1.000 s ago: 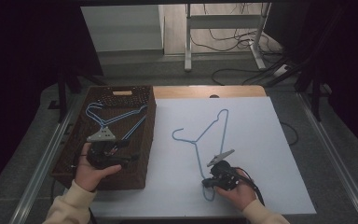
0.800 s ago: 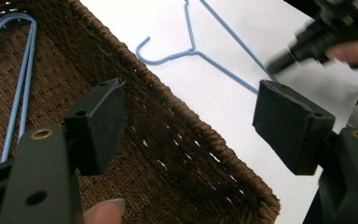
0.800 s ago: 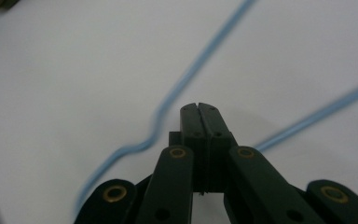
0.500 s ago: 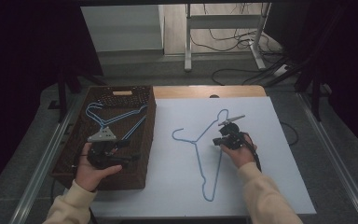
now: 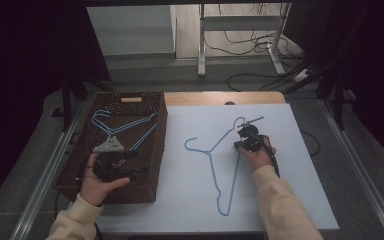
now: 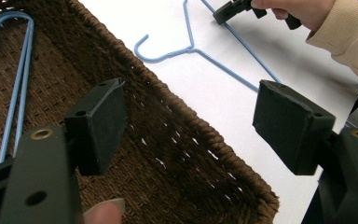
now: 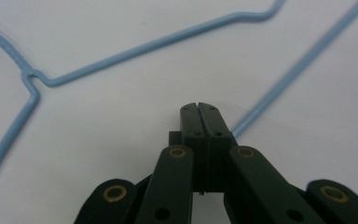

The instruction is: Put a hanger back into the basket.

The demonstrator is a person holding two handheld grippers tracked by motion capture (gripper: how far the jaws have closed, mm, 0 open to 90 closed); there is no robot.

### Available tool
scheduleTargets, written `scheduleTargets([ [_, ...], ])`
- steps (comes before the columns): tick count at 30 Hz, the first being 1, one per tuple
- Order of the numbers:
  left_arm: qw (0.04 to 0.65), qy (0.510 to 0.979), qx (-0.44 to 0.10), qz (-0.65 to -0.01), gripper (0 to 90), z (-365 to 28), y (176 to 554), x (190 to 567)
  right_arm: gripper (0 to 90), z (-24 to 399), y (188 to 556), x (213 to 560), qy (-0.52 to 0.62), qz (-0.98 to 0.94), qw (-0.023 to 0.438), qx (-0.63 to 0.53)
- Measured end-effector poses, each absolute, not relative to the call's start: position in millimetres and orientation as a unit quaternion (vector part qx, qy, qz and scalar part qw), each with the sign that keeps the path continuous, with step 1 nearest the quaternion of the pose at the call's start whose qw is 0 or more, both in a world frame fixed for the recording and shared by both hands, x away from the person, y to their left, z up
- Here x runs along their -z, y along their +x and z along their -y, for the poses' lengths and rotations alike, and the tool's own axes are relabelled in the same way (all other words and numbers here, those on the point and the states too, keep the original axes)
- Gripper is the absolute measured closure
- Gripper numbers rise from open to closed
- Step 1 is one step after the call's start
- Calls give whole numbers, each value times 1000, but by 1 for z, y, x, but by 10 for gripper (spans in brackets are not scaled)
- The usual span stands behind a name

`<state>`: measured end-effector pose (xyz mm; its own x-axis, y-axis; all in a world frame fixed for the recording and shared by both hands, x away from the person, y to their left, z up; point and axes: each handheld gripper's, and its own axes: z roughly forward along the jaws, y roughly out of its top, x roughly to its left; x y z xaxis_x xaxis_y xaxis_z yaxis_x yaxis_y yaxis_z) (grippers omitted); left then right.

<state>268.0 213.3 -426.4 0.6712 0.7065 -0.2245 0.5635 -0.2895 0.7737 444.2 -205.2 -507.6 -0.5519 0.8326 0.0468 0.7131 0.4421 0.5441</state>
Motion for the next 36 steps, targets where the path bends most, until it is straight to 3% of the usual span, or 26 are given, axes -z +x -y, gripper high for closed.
scheduleTargets([
  [11, 443, 802, -78, -394, 255, -210, 268, 427, 900, 253, 421, 500, 500, -824, 138, -229],
  [15, 442, 803, -77, -393, 255, -209, 270, 427, 900, 276, 409, 501, 504, -813, 126, -262],
  [27, 442, 805, -77, -389, 255, -208, 271, 427, 900, 236, 432, 506, 477, -830, 122, -261],
  [36, 442, 803, -79, -392, 255, -210, 268, 426, 900, 257, 427, 501, 510, -819, 154, -213],
])
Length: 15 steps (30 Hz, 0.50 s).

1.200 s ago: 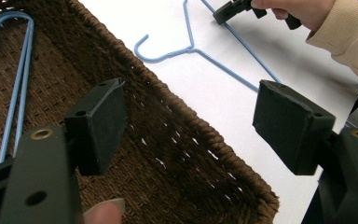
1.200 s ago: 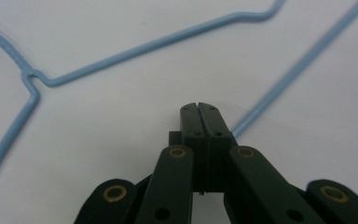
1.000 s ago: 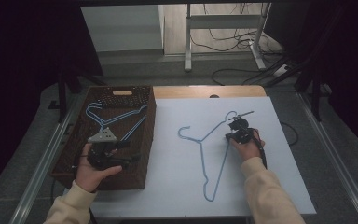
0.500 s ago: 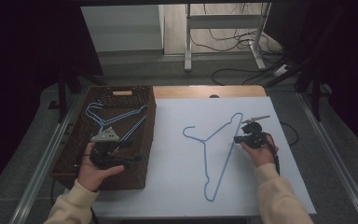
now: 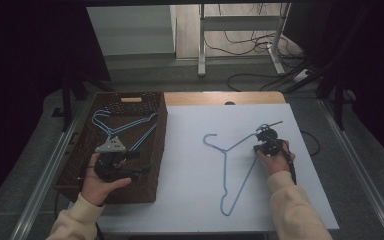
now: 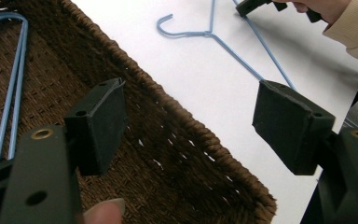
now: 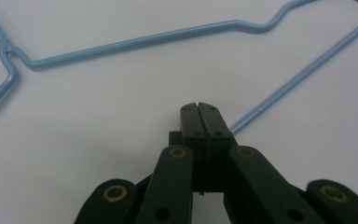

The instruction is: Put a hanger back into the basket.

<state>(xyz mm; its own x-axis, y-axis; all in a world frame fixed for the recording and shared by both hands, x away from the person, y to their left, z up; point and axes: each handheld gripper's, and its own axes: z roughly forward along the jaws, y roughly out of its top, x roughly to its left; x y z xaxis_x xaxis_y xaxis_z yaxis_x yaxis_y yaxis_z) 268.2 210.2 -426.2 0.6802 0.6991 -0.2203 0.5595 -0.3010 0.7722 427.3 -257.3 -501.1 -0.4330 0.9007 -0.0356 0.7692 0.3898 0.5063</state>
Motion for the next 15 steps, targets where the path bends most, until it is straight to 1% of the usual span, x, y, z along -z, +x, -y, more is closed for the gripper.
scheduleTargets([
  [8, 444, 804, -79, -389, 255, -207, 268, 425, 900, 291, 402, 498, 534, -807, 155, -197],
  [15, 444, 805, -79, -386, 255, -204, 269, 424, 900, 293, 394, 495, 527, -809, 146, -215],
])
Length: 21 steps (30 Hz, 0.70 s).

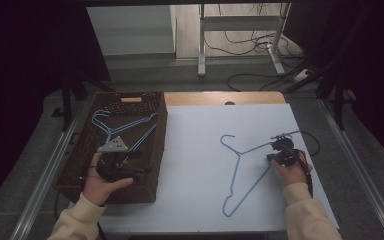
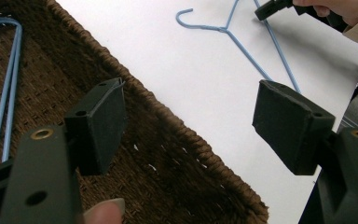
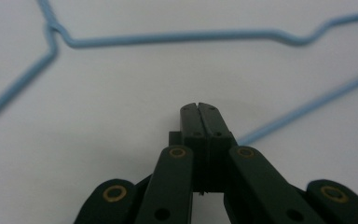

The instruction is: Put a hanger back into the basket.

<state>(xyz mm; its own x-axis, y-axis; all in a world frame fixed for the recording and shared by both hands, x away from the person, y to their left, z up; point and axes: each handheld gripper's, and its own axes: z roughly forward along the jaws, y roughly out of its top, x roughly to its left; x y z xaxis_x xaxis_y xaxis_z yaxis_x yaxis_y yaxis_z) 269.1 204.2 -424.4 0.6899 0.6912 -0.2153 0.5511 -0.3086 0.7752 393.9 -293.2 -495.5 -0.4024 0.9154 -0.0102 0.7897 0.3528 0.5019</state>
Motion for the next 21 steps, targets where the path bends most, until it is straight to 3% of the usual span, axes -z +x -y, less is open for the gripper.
scheduleTargets([
  [4, 443, 806, -78, -385, 255, -203, 269, 425, 878, 277, 396, 487, 484, -826, 138, -255],
  [10, 443, 805, -77, -386, 254, -204, 269, 426, 735, 241, 408, 480, 426, -851, 113, -287],
  [21, 443, 805, -77, -387, 254, -206, 269, 426, 645, 190, 443, 495, 381, -893, 89, -222],
])
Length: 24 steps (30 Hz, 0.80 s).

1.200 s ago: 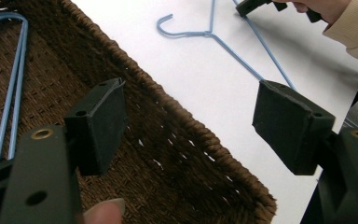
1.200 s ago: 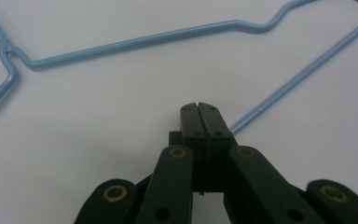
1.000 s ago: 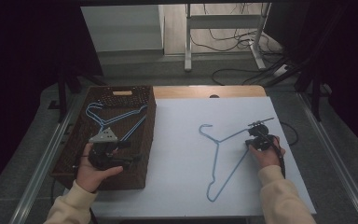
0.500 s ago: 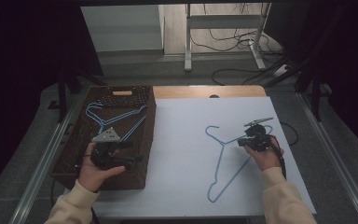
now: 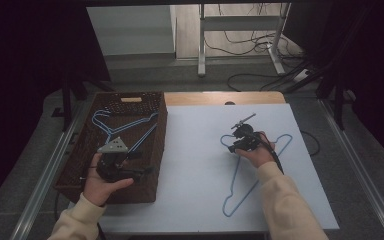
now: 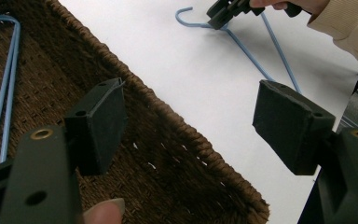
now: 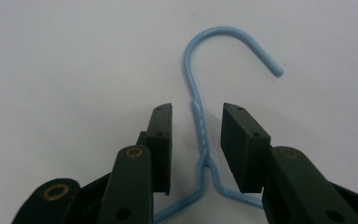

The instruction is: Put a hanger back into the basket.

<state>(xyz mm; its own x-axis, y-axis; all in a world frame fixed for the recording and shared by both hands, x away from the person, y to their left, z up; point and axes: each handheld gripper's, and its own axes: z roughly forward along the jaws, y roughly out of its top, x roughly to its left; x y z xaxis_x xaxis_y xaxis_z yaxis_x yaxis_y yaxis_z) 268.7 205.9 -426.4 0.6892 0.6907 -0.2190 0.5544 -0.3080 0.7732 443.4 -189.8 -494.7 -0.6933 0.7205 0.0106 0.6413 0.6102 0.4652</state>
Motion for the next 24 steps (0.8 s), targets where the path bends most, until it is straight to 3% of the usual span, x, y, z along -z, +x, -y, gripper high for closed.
scheduleTargets([
  [4, 444, 804, -77, -389, 254, -208, 269, 427, 688, 188, 447, 500, 374, -903, 87, -195],
  [9, 443, 804, -77, -388, 254, -206, 268, 427, 854, 185, 448, 500, 361, -910, 85, -187],
  [18, 441, 809, -77, -381, 255, -198, 268, 426, 864, 179, 441, 495, 344, -914, 114, -182],
  [24, 435, 825, -75, -353, 255, -164, 267, 418, 864, 181, 426, 476, 334, -907, 135, -216],
])
